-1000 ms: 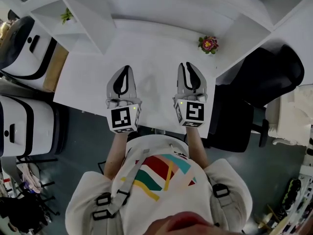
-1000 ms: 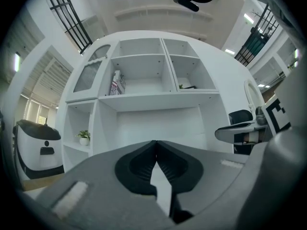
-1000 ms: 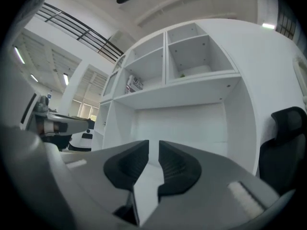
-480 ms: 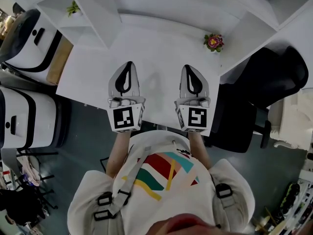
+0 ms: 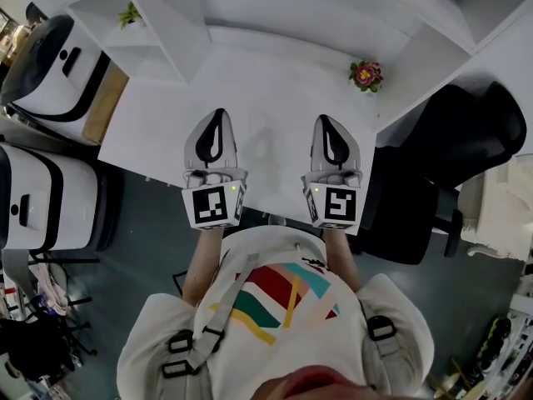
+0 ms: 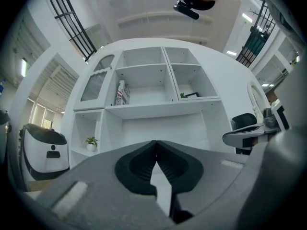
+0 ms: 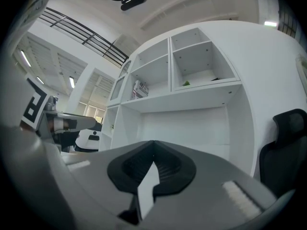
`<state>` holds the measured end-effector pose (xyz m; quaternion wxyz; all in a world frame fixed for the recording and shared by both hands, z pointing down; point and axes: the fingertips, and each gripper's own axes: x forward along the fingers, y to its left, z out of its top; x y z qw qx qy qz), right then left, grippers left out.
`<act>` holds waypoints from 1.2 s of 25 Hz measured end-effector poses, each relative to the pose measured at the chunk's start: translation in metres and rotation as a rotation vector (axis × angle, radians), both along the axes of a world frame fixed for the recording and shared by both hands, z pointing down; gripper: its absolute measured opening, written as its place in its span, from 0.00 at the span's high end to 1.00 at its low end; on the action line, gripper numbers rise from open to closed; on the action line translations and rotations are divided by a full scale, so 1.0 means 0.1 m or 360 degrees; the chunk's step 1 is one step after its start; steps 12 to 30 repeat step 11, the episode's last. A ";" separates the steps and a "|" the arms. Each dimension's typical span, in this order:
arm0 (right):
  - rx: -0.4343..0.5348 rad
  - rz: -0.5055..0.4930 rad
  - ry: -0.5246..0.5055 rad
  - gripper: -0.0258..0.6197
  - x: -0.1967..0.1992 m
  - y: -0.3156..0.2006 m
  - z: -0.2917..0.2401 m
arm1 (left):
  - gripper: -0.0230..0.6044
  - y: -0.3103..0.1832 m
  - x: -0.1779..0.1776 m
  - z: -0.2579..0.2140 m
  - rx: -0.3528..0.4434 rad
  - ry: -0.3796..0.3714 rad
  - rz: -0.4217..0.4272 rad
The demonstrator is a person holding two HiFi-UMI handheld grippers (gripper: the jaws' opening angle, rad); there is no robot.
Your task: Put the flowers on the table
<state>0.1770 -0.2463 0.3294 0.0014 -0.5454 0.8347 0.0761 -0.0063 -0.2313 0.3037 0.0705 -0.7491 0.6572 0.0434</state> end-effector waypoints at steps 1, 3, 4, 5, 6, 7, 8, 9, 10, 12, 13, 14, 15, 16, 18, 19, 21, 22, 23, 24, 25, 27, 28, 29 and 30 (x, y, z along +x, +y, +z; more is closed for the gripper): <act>0.0002 -0.0002 0.0001 0.96 0.00 0.00 0.00 | 0.96 0.00 -0.01 0.00 0.0000 0.0001 -0.0003; 0.0004 -0.0005 0.0003 0.96 0.00 0.01 0.00 | 0.96 0.01 -0.03 0.00 0.0004 0.0003 -0.0009; 0.0003 -0.0005 0.0004 0.96 -0.01 0.01 -0.01 | 0.96 0.01 -0.04 0.01 0.0006 0.0004 -0.0010; 0.0002 -0.0005 0.0003 0.96 -0.01 0.01 -0.01 | 0.96 0.02 -0.05 0.01 0.0007 0.0005 -0.0012; 0.0001 -0.0005 0.0002 0.96 -0.01 0.01 -0.01 | 0.96 0.02 -0.06 0.01 0.0006 0.0006 -0.0016; -0.0001 -0.0005 0.0001 0.96 -0.01 0.02 -0.01 | 0.96 0.03 -0.07 0.01 0.0004 0.0006 -0.0019; -0.0003 -0.0004 -0.0001 0.96 -0.01 0.02 0.00 | 0.96 0.03 -0.07 0.01 0.0004 0.0006 -0.0021; -0.0005 -0.0003 -0.0002 0.96 0.00 0.02 0.00 | 0.96 0.03 -0.08 0.02 0.0004 0.0006 -0.0023; -0.0007 -0.0003 -0.0002 0.96 0.00 0.02 0.00 | 0.96 0.04 -0.08 0.03 0.0003 0.0006 -0.0024; -0.0008 -0.0002 -0.0002 0.96 0.01 0.02 0.01 | 0.96 0.04 -0.08 0.04 0.0003 0.0005 -0.0025; -0.0008 -0.0002 -0.0002 0.96 0.01 0.02 0.01 | 0.96 0.04 -0.08 0.04 0.0003 0.0005 -0.0025; -0.0008 -0.0002 -0.0002 0.96 0.01 0.02 0.01 | 0.96 0.04 -0.08 0.04 0.0003 0.0005 -0.0025; -0.0008 -0.0002 -0.0002 0.96 0.01 0.02 0.01 | 0.96 0.04 -0.08 0.04 0.0003 0.0005 -0.0025; -0.0008 -0.0002 -0.0002 0.96 0.01 0.02 0.01 | 0.96 0.04 -0.08 0.04 0.0003 0.0005 -0.0025; -0.0008 -0.0002 -0.0002 0.96 0.01 0.02 0.01 | 0.96 0.04 -0.08 0.04 0.0003 0.0005 -0.0025; -0.0008 -0.0002 -0.0002 0.96 0.01 0.02 0.01 | 0.96 0.04 -0.08 0.04 0.0003 0.0005 -0.0025; -0.0008 -0.0002 -0.0002 0.96 0.01 0.02 0.01 | 0.96 0.04 -0.08 0.04 0.0003 0.0005 -0.0025; -0.0008 -0.0002 -0.0002 0.96 0.01 0.02 0.01 | 0.96 0.04 -0.08 0.04 0.0003 0.0005 -0.0025; -0.0008 -0.0002 -0.0002 0.96 0.01 0.02 0.01 | 0.96 0.04 -0.08 0.04 0.0003 0.0005 -0.0025; -0.0008 -0.0002 -0.0002 0.96 0.01 0.02 0.01 | 0.96 0.04 -0.08 0.04 0.0003 0.0005 -0.0025; -0.0008 -0.0002 -0.0002 0.96 0.01 0.02 0.01 | 0.96 0.04 -0.08 0.04 0.0003 0.0005 -0.0025; -0.0008 -0.0002 -0.0002 0.96 0.01 0.02 0.01 | 0.96 0.04 -0.08 0.04 0.0003 0.0005 -0.0025; -0.0008 -0.0002 -0.0002 0.96 0.01 0.02 0.01 | 0.96 0.04 -0.08 0.04 0.0003 0.0005 -0.0025; -0.0008 -0.0002 -0.0002 0.96 0.01 0.02 0.01 | 0.96 0.04 -0.08 0.04 0.0003 0.0005 -0.0025; -0.0008 -0.0002 -0.0002 0.96 0.01 0.02 0.01 | 0.96 0.04 -0.08 0.04 0.0003 0.0005 -0.0025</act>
